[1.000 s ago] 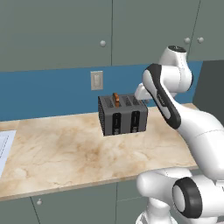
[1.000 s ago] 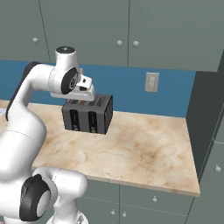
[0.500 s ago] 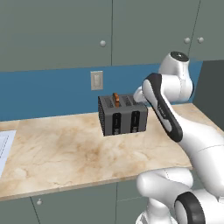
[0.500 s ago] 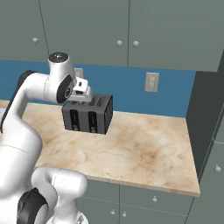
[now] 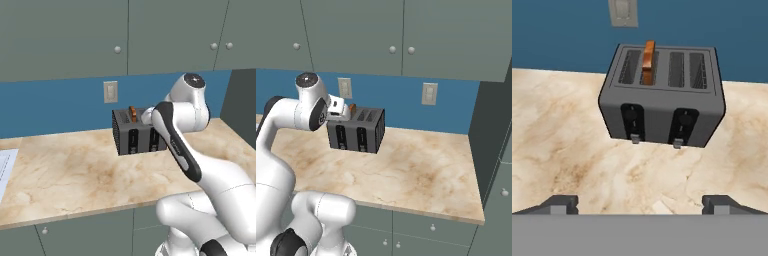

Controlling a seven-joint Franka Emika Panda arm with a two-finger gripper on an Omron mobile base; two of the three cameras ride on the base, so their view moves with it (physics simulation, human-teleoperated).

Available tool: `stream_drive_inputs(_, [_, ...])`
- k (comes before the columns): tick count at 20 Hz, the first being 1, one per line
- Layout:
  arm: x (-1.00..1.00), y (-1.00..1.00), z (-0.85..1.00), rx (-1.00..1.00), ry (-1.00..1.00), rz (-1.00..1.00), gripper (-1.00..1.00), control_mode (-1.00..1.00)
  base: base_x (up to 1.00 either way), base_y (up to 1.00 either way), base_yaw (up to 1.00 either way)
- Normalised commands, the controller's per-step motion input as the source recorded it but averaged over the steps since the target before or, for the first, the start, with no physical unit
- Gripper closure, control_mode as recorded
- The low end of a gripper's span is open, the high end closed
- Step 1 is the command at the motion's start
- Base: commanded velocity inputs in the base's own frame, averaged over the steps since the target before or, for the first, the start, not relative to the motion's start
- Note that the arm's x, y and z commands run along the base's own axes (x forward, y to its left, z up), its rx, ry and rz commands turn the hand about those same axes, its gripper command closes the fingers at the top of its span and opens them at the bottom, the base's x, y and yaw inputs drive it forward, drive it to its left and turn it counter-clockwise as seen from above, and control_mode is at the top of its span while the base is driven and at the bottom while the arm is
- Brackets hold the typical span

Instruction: Start the toaster. Once the lever pops up, take the bread to the plate on the dining counter.

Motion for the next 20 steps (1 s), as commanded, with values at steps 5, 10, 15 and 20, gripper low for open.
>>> stream_drive_inputs(5, [-0.01,0.38,0.0,0.0,0.0,0.0,-1.0,-1.0,0.0,0.0,0.0])
stream_drive_inputs(10, [0.0,0.28,-0.1,0.0,0.0,0.0,-1.0,-1.0,0.0,0.0,0.0])
stream_drive_inputs(15, [0.0,0.18,-0.13,0.0,0.0,0.0,-1.0,-1.0,0.0,0.0,0.0])
stream_drive_inputs(20, [0.0,0.03,-0.04,0.0,0.0,0.0,-1.0,-1.0,0.0,0.0,0.0])
